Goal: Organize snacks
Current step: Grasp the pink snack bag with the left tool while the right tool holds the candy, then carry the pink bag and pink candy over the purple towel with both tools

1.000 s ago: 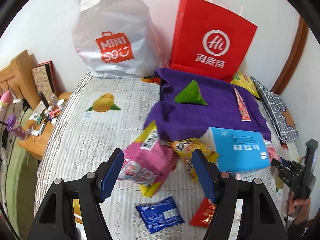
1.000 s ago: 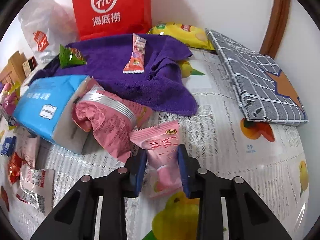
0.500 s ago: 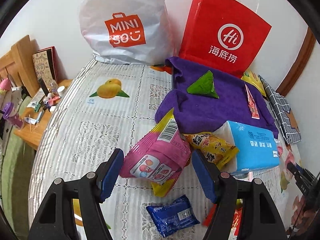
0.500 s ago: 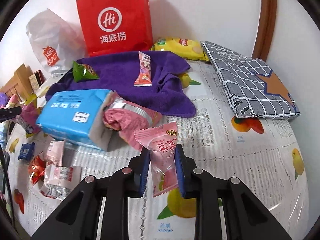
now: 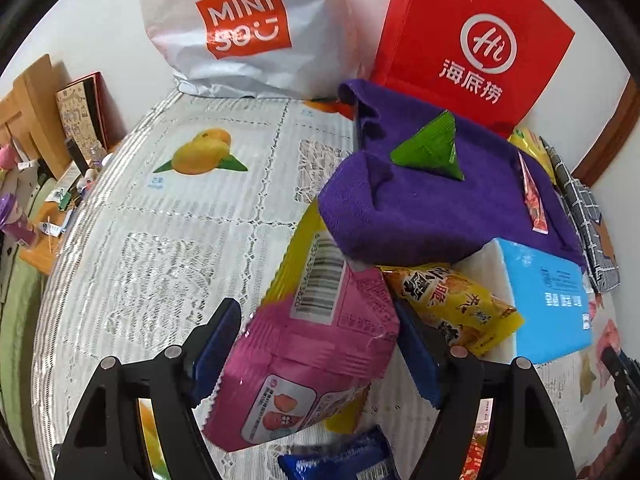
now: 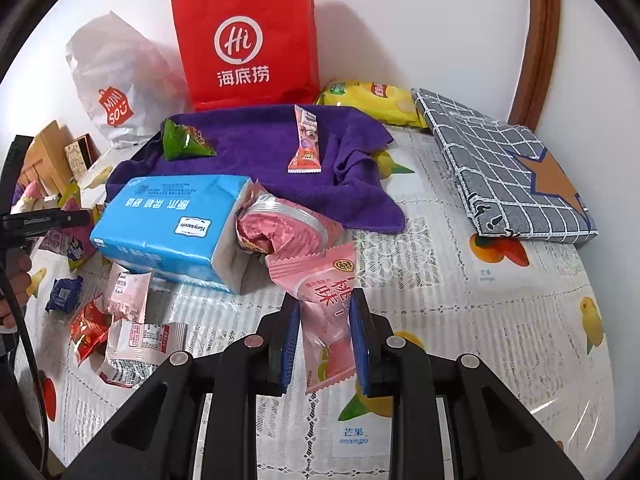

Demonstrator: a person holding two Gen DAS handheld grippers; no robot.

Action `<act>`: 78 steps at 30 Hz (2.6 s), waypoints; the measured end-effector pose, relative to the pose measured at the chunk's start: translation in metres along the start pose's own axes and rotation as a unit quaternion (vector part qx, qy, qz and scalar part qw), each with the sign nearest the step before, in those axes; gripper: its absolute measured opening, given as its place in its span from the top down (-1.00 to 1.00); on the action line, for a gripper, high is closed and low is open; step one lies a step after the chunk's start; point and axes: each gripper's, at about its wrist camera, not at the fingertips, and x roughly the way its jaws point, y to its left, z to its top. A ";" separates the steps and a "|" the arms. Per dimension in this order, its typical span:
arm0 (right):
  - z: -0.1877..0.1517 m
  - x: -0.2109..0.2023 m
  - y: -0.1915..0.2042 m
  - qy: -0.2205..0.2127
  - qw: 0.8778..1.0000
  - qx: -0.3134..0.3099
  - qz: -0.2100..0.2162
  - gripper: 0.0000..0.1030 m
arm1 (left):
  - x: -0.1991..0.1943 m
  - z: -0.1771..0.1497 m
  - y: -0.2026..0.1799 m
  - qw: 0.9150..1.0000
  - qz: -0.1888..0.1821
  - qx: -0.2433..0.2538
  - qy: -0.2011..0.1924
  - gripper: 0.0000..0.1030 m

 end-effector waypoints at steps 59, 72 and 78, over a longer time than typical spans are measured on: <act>0.049 -0.075 0.054 -0.100 0.995 -0.004 0.031 0.55 | -0.124 -0.010 -0.092 0.986 -0.099 0.092 -0.093 -0.08; 0.114 -0.049 0.045 -0.102 0.994 0.011 0.040 0.54 | -0.113 0.049 -0.112 0.986 -0.086 0.101 -0.100 -0.08; 0.142 -0.030 0.042 -0.096 0.994 0.004 0.051 0.54 | -0.099 0.077 -0.116 0.988 -0.075 0.097 -0.097 -0.08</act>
